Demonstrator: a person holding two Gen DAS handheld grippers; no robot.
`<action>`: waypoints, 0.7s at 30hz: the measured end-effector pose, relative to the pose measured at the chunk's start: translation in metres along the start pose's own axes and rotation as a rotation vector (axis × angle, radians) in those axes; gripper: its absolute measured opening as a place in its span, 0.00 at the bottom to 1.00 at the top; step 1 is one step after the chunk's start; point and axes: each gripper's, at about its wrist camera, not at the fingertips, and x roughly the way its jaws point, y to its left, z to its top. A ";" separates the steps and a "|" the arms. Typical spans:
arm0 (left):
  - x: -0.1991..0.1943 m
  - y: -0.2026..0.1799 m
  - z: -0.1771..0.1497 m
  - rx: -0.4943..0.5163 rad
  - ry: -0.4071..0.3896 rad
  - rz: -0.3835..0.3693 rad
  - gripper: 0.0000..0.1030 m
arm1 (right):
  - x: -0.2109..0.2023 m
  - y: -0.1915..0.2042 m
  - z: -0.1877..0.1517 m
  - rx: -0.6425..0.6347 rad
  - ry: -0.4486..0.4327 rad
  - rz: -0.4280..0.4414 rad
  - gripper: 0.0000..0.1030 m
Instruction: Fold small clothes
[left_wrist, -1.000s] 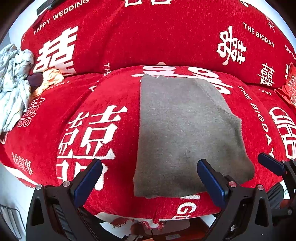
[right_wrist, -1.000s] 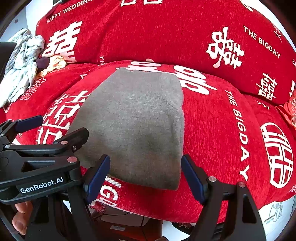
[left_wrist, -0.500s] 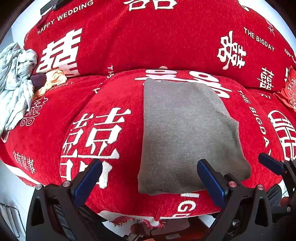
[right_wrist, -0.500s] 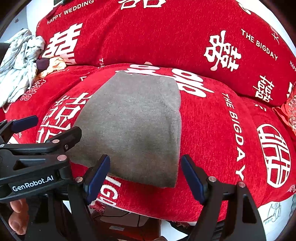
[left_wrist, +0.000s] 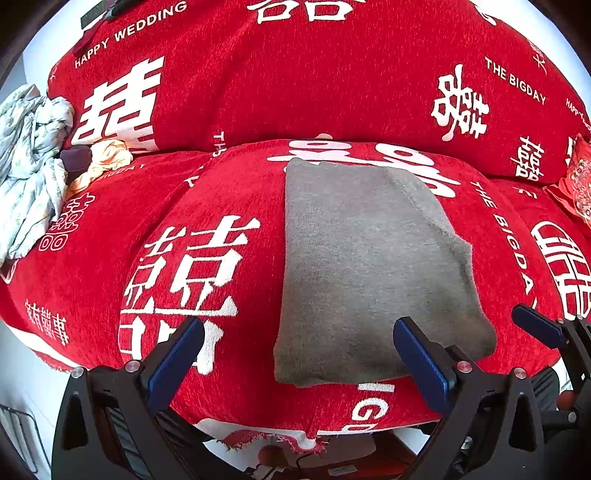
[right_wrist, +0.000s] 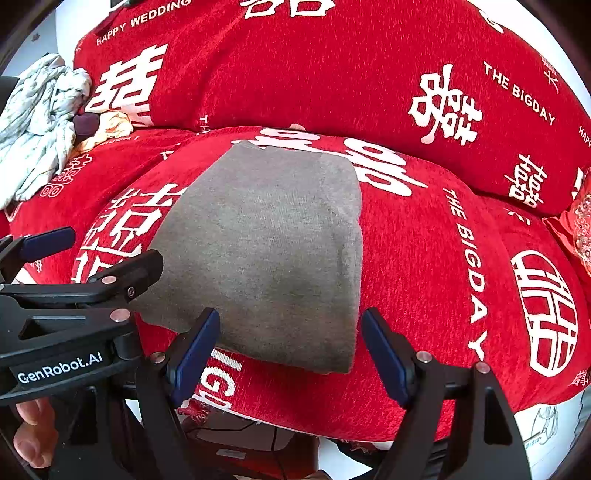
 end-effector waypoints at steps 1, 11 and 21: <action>0.000 0.000 0.000 0.000 0.000 0.000 1.00 | 0.000 0.000 0.000 -0.001 -0.001 0.000 0.79; -0.001 -0.004 -0.001 0.003 -0.002 0.002 1.00 | -0.002 -0.002 0.001 0.005 -0.006 0.003 0.79; 0.000 -0.003 -0.002 -0.013 0.005 -0.006 1.00 | -0.001 -0.003 -0.001 0.013 -0.003 0.009 0.79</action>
